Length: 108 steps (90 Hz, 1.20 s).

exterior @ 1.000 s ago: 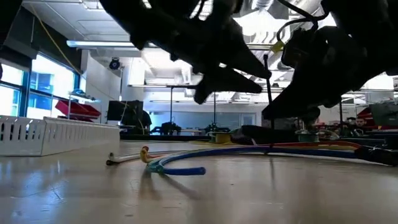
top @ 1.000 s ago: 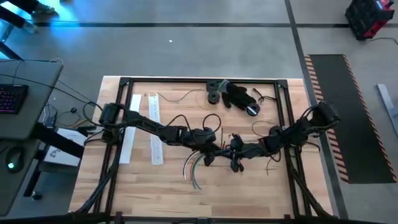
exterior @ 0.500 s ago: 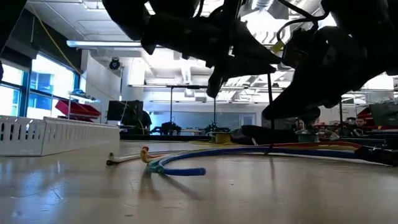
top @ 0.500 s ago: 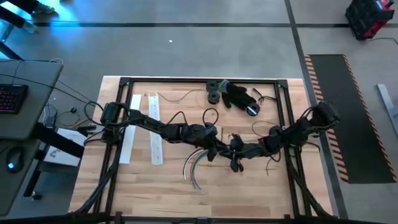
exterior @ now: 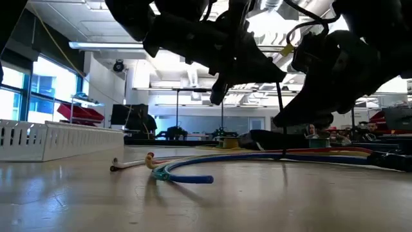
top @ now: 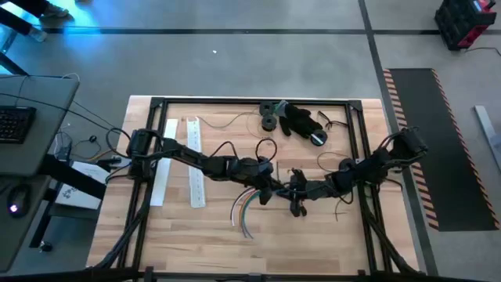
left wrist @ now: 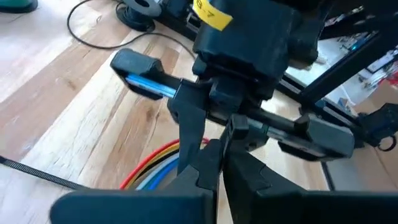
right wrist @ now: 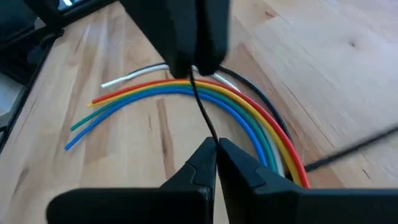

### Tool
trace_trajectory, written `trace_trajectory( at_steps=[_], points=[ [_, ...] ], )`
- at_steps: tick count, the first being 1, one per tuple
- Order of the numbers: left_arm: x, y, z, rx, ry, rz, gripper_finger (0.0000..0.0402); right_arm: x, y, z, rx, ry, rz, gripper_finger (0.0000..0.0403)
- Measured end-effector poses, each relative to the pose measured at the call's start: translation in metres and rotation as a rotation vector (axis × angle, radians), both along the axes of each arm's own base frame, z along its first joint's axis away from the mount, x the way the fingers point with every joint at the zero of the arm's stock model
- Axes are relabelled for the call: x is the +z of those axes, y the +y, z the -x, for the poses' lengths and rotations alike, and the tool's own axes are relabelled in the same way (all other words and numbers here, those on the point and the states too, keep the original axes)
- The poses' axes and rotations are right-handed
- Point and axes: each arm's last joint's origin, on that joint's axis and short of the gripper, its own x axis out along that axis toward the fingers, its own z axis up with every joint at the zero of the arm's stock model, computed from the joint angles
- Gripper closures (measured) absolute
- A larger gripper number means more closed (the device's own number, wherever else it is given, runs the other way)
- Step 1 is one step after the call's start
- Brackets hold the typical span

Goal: Ziptie cables
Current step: Wrap the cables together using a black zip tie

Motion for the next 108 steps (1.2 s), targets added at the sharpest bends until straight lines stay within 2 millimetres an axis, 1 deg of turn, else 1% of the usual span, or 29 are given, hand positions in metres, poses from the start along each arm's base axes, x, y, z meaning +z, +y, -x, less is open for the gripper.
trace_trajectory(
  at_steps=[13, 20, 27, 37, 49, 59, 72, 87, 108],
  points=[
    [-0.001, 0.003, 0.0, 0.004, 0.003, -0.006, 0.0401, -0.002, -0.001, 0.002, -0.029, 0.026, -0.01, 0.04],
    [-0.001, 0.004, 0.0, 0.001, 0.003, -0.003, 0.0401, -0.001, 0.0, 0.002, -0.002, 0.025, -0.034, 0.0386],
    [-0.003, 0.004, -0.001, -0.005, 0.006, 0.0, 0.0401, 0.004, 0.001, 0.002, 0.012, 0.011, -0.08, 0.0359],
    [-0.011, 0.003, -0.002, -0.02, 0.026, 0.013, 0.0402, 0.017, 0.002, 0.004, 0.054, -0.017, -0.142, 0.0307],
    [-0.023, 0.002, -0.004, -0.039, 0.059, 0.039, 0.0402, 0.034, 0.0, 0.009, 0.077, -0.056, -0.156, 0.0249],
    [-0.027, 0.002, -0.005, -0.04, 0.059, 0.048, 0.0401, 0.043, -0.003, 0.013, 0.07, -0.067, -0.126, 0.0222],
    [-0.028, 0.002, -0.005, -0.045, 0.062, 0.053, 0.0401, 0.045, -0.009, 0.013, 0.06, -0.065, -0.097, 0.0222],
    [-0.028, -0.001, -0.005, -0.072, 0.062, 0.063, 0.0401, 0.053, -0.016, 0.005, 0.061, -0.087, -0.079, 0.0239],
    [-0.027, -0.003, -0.005, -0.075, 0.055, 0.062, 0.0401, 0.053, -0.026, 0.001, 0.085, -0.071, -0.091, 0.0264]
  ],
)
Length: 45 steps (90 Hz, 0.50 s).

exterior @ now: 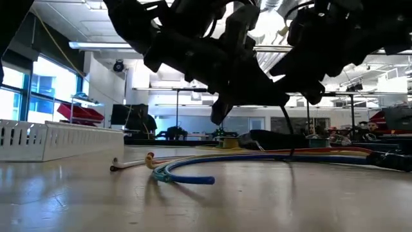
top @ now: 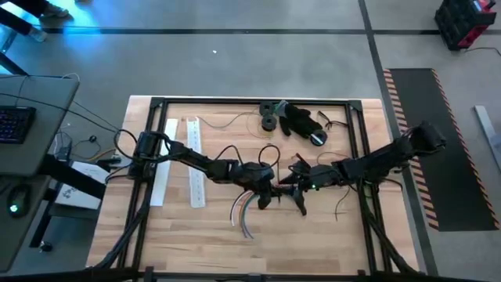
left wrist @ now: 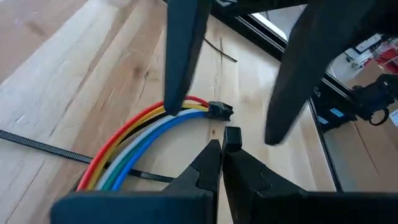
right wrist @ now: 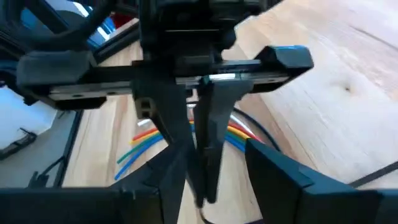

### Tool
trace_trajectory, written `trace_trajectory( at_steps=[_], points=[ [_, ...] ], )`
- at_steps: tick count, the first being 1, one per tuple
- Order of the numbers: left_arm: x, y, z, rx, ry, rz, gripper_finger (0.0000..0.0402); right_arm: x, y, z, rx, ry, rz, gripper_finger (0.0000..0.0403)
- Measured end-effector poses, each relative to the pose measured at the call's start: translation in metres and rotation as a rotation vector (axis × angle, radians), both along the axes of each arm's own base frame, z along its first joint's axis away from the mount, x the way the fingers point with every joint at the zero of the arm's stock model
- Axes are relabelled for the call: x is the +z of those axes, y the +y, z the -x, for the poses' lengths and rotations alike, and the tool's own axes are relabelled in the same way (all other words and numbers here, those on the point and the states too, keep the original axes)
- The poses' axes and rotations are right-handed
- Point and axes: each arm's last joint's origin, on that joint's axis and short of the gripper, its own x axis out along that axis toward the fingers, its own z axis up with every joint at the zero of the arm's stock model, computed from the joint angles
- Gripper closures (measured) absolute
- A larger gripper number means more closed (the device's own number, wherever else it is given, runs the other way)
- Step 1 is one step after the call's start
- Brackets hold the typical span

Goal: Ziptie cables
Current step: Wrap the cables together using a black zip tie

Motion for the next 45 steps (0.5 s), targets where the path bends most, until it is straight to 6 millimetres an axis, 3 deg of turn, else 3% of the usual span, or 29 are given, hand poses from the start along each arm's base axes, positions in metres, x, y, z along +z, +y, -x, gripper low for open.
trace_trajectory(
  at_steps=[45],
  points=[
    [0.001, 0.0, -0.001, 0.013, -0.011, -0.005, 0.0401, -0.005, -0.01, -0.005, 0.075, 0.005, 0.051, 0.0309]
  ],
)
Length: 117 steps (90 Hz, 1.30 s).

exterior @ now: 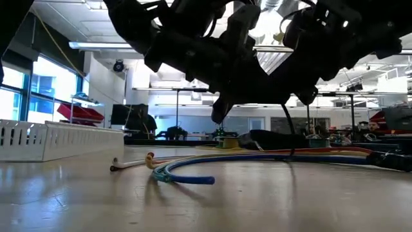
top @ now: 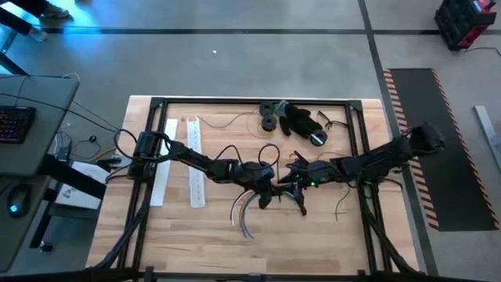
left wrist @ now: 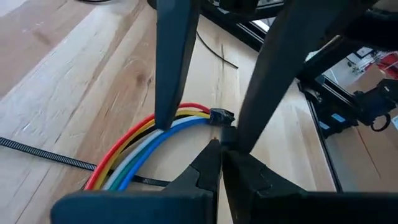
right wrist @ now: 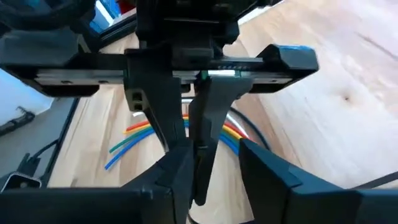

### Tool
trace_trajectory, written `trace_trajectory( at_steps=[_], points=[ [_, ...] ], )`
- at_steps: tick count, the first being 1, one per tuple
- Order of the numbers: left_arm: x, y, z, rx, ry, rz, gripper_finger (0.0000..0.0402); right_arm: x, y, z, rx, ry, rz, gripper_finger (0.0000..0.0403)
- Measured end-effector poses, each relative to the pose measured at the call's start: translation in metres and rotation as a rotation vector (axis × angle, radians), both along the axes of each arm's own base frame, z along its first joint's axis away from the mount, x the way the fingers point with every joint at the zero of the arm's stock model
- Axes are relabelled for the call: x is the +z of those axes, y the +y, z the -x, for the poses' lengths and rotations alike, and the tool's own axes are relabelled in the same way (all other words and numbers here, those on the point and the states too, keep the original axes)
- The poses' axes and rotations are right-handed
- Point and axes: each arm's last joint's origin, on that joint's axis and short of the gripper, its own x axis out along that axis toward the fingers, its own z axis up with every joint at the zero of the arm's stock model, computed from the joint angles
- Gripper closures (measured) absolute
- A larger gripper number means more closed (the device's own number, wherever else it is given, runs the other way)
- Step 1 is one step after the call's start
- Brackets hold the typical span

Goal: Ziptie cables
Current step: Wrap the cables together using a black zip tie

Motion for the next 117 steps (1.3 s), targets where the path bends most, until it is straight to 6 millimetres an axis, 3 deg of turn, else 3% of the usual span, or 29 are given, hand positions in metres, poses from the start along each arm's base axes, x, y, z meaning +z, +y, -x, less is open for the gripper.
trace_trajectory(
  at_steps=[30, 46, 65, 92, 117],
  points=[
    [0.0, -0.001, 0.0, 0.003, 0.002, -0.002, 0.0401, -0.004, 0.002, -0.007, 0.028, -0.035, -0.022, 0.0396],
    [0.0, -0.002, 0.0, 0.025, 0.001, 0.016, 0.0396, -0.002, 0.002, -0.006, 0.008, -0.031, -0.07, 0.04],
    [0.001, -0.004, 0.001, 0.013, 0.0, -0.001, 0.0347, 0.002, 0.012, -0.002, -0.017, -0.046, -0.075, 0.0401],
    [-0.01, -0.002, 0.006, 0.055, 0.112, -0.057, 0.0294, -0.025, 0.008, 0.02, -0.104, 0.029, -0.077, 0.0402],
    [-0.003, -0.009, 0.003, 0.035, 0.036, -0.066, 0.0289, -0.01, 0.009, 0.012, -0.137, -0.108, -0.109, 0.0403]
  ],
)
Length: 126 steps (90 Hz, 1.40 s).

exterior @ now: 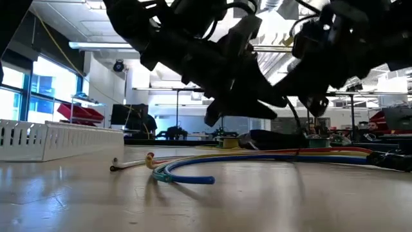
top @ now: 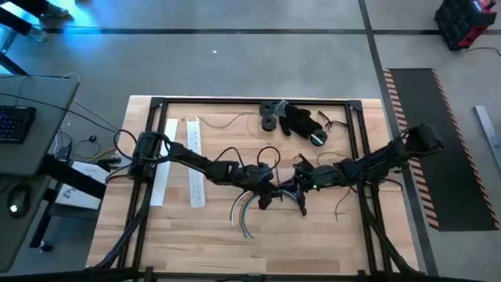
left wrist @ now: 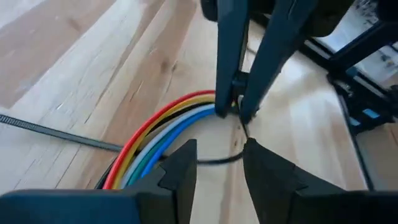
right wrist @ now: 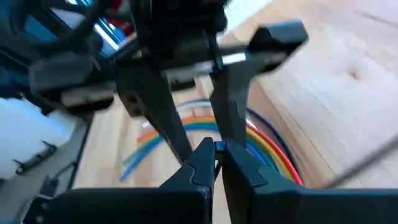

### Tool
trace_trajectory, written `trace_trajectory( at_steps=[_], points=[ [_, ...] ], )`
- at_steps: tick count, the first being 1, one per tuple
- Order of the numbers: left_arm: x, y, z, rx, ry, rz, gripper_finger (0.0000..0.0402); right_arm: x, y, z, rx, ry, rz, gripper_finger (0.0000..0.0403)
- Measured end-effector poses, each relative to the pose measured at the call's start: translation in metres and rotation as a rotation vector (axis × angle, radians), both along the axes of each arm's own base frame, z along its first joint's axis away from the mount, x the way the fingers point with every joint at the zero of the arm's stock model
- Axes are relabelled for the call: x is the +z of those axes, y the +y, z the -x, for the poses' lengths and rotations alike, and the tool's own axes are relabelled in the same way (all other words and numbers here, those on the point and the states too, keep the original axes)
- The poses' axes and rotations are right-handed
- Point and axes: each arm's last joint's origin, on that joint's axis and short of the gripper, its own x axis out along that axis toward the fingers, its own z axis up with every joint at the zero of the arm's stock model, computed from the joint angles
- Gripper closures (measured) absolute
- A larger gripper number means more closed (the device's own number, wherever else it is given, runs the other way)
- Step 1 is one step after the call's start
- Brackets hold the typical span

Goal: Ziptie cables
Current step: Wrap the cables together using a black zip tie

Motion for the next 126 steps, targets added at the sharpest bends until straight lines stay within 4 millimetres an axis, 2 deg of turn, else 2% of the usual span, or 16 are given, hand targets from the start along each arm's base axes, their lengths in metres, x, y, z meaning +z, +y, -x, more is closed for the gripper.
trace_trajectory(
  at_steps=[22, 52, 75, 95, 108, 126],
  points=[
    [0.002, -0.002, -0.001, 0.027, -0.031, -0.024, 0.0292, 0.001, 0.0, 0.0, -0.014, -0.004, 0.005, 0.0403],
    [0.003, -0.001, -0.001, 0.069, -0.035, -0.036, 0.037, 0.0, 0.0, 0.0, -0.01, 0.004, 0.005, 0.0403],
    [0.006, 0.002, -0.003, 0.081, -0.075, -0.03, 0.0399, 0.0, 0.0, 0.0, -0.003, 0.01, 0.001, 0.0403],
    [0.005, 0.002, -0.003, 0.072, -0.064, -0.028, 0.0401, -0.002, 0.0, 0.001, -0.003, 0.025, 0.005, 0.04],
    [0.003, 0.002, -0.002, 0.06, -0.046, -0.025, 0.0401, -0.001, 0.0, 0.001, 0.024, 0.034, -0.012, 0.0371],
    [0.001, 0.002, -0.001, 0.044, -0.025, -0.036, 0.0401, 0.015, -0.008, 0.004, 0.068, -0.024, -0.084, 0.0295]
  ],
)
